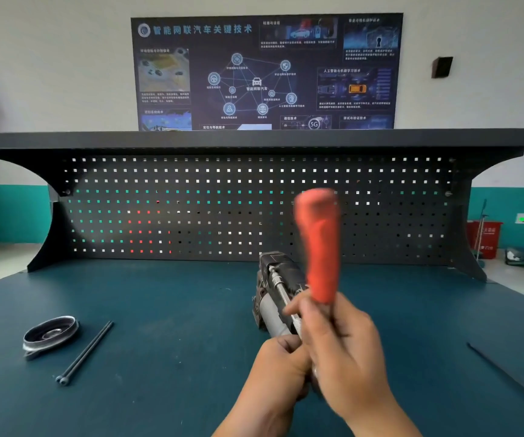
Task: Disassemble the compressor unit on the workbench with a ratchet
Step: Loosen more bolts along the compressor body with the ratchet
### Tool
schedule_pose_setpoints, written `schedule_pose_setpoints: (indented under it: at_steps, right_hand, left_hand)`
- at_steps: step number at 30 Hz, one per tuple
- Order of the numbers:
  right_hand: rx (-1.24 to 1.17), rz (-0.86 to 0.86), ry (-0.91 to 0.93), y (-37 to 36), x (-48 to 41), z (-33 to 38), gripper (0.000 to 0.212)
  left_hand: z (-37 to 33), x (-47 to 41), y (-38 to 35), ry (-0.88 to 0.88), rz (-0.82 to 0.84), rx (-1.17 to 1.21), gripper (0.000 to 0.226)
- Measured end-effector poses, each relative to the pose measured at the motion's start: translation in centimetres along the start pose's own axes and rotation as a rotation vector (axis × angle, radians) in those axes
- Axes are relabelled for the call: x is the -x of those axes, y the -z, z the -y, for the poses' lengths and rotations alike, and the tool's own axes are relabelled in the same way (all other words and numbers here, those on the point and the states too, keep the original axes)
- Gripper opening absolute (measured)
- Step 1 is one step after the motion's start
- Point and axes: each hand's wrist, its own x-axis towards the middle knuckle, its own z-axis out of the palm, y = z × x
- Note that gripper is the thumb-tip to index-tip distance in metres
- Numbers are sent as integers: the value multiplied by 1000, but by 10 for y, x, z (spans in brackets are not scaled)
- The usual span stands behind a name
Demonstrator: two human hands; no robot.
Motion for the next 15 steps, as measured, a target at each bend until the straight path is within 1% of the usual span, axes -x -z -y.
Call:
schedule_pose_setpoints:
  at_steps: [1, 2, 4, 5, 6, 8, 10, 12, 14, 15]
  right_hand:
    - [-171, -120, -115, 1, -2, 1, 18]
    - [-323, -252, -215, 2, -4, 1, 23]
    - [-513, -500, -358, 6, -7, -1, 38]
    - [-581, -599, -402, 8, -9, -2, 40]
    - [-637, -669, -436, 11, -10, -3, 38]
    - [-685, -735, -486, 15, -12, -6, 34]
    - [-644, -718, -471, 19, -15, -8, 34]
    - [-546, -629, -402, 19, -17, -5, 36]
    - [-436, -435, -319, 15, -16, -3, 38]
    - [-377, -308, -262, 13, -13, -2, 32]
  left_hand:
    - [-2, 1, 0, -12, 18, 35, 20]
    - [-3, 1, -3, -22, -2, 70, 19]
    - [-5, 2, -8, -16, -32, 123, 23]
    - [-7, 1, -9, -14, -34, 141, 25]
    - [-10, 2, -11, -13, -45, 149, 25]
    - [-14, 3, -12, 9, -64, 134, 31]
    - [-15, 5, -10, 2, -62, 90, 35]
    - [-15, 7, -8, 19, -56, 24, 41]
    - [-13, 6, -6, 23, -69, -18, 49]
    - [-11, 5, -6, 20, -94, -57, 49]
